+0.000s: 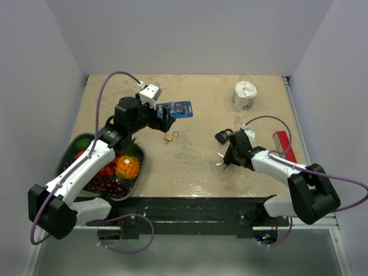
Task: Unlock with the key
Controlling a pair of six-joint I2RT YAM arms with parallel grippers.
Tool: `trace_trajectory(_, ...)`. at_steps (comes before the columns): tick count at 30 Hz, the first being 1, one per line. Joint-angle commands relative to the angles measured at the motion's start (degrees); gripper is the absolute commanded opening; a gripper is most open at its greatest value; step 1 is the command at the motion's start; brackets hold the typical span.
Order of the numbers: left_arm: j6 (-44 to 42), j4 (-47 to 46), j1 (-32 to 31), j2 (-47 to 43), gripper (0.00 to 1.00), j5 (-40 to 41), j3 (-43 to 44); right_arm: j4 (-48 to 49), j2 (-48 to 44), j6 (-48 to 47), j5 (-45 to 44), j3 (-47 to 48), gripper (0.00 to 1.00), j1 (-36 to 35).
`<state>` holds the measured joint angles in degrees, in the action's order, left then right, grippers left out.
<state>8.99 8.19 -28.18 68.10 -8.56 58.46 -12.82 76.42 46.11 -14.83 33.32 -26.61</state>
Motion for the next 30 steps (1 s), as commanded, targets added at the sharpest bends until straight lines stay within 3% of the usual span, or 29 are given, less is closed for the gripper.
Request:
trace_trajectory(1, -0.03, -2.65, 0.15, -1.03, 1.0, 0.12, -0.1, 0.25, -0.57, 1.71, 0.59, -0.71, 0.32, 0.07)
trace_trajectory(17, -2.67, -6.16, -3.01, 0.19, 0.99, -12.97, -1.41, 0.07, -4.53, -0.67, 0.76, 1.75, 0.02, 0.16)
trace_trajectory(30, -2.32, -6.51, -6.09, 3.89, 0.98, -13.41, -1.68, 2.09, -8.39, -1.72, 4.28, 0.87, 0.0, 0.07)
